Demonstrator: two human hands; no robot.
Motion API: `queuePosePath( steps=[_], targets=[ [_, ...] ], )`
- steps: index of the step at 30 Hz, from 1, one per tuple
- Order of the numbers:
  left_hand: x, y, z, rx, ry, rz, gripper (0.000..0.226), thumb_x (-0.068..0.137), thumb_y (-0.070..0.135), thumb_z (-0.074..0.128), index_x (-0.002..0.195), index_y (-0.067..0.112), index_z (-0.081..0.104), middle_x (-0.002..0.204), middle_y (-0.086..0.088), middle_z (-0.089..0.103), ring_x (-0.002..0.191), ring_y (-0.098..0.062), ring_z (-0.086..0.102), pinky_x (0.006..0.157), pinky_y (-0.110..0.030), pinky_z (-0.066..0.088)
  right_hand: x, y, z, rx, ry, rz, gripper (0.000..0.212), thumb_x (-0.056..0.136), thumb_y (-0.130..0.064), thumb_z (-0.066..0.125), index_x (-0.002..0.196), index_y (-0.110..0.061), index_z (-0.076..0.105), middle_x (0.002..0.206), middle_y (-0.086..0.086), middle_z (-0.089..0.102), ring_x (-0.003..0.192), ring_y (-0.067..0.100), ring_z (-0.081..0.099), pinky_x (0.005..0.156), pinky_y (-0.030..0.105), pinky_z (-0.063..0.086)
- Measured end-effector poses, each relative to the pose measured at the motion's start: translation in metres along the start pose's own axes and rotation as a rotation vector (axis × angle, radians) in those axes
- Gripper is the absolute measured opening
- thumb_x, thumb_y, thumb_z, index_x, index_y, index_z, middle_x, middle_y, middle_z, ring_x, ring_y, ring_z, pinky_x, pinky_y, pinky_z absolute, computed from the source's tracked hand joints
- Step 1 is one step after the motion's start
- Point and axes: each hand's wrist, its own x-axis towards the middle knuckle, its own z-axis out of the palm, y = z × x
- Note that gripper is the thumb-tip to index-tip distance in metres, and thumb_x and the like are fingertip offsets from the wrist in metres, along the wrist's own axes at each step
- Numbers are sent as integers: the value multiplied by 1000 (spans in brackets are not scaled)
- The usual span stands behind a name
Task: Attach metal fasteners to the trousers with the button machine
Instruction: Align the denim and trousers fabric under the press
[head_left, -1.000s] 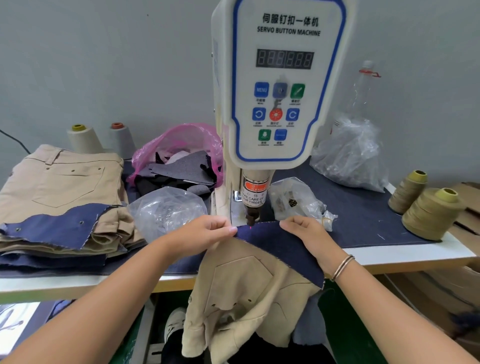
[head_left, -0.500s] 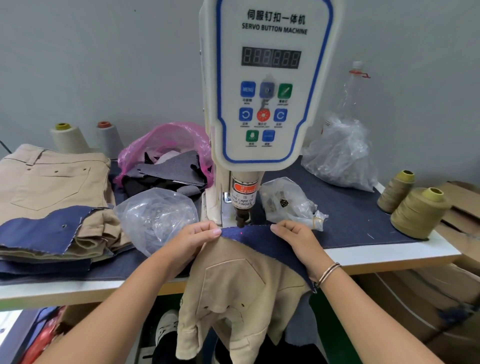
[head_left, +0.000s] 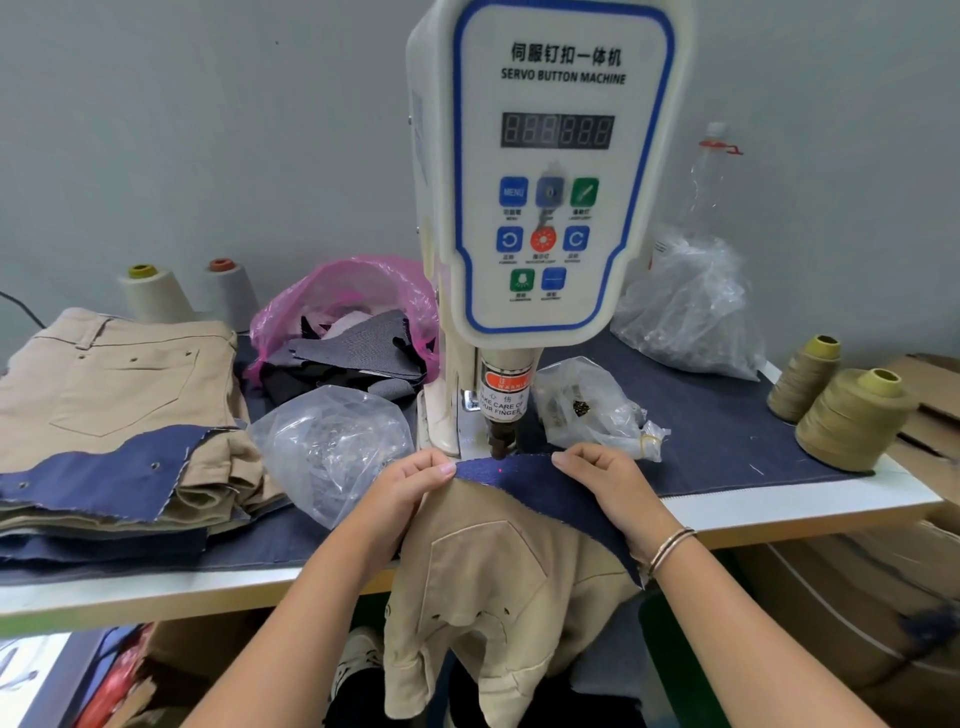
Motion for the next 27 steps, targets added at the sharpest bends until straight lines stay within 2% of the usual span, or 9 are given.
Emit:
queuePosePath(
  steps=[8, 12, 18, 22, 25, 27],
  targets=[
    [-1, 2, 2, -22, 2, 13, 19, 78, 29, 61, 60, 24, 57, 60, 3, 57, 52, -7, 51, 48, -16, 40, 3, 6, -2, 1, -19, -1, 21, 88, -33, 62, 70, -26, 71, 70, -5, 68, 65, 3, 60, 59, 17, 46],
    [-2, 2, 2, 9, 10, 14, 19, 78, 29, 61, 61, 24, 57, 64, 2, 56, 56, -8, 51, 52, -17, 40, 4, 7, -2, -20, -20, -4, 21, 88, -35, 62, 71, -27, 71, 70, -6, 68, 65, 3, 60, 60, 19, 45],
    [-6, 6, 3, 154, -3, 18, 19, 77, 31, 59, 61, 22, 55, 64, 0, 51, 59, -10, 48, 57, -22, 37, -1, 2, -4, -47, -67, -14, 21, 88, -34, 62, 71, -27, 71, 71, -7, 68, 65, 1, 61, 59, 15, 47],
    [-20, 26, 8, 254, -68, 59, 20, 77, 25, 55, 57, 24, 54, 58, 6, 46, 53, -5, 40, 53, -19, 30, -13, -8, -10, -185, -193, -15, 21, 88, -36, 62, 69, -29, 68, 70, -13, 64, 68, -1, 56, 67, 20, 43],
    [-31, 51, 22, 368, -142, 151, 22, 76, 22, 52, 55, 26, 50, 58, 10, 40, 56, -4, 35, 53, -14, 28, -29, -18, -10, -446, -277, -79, 18, 91, -34, 59, 75, -29, 66, 74, -12, 63, 71, 0, 54, 72, 23, 44],
    [-36, 69, 34, 388, -198, 210, 22, 76, 17, 51, 55, 25, 48, 58, 11, 40, 57, -4, 35, 55, -12, 29, -41, -28, -6, -586, -259, -149, 9, 91, -33, 58, 84, -32, 64, 82, -10, 65, 75, 2, 56, 77, 24, 46]
  ],
)
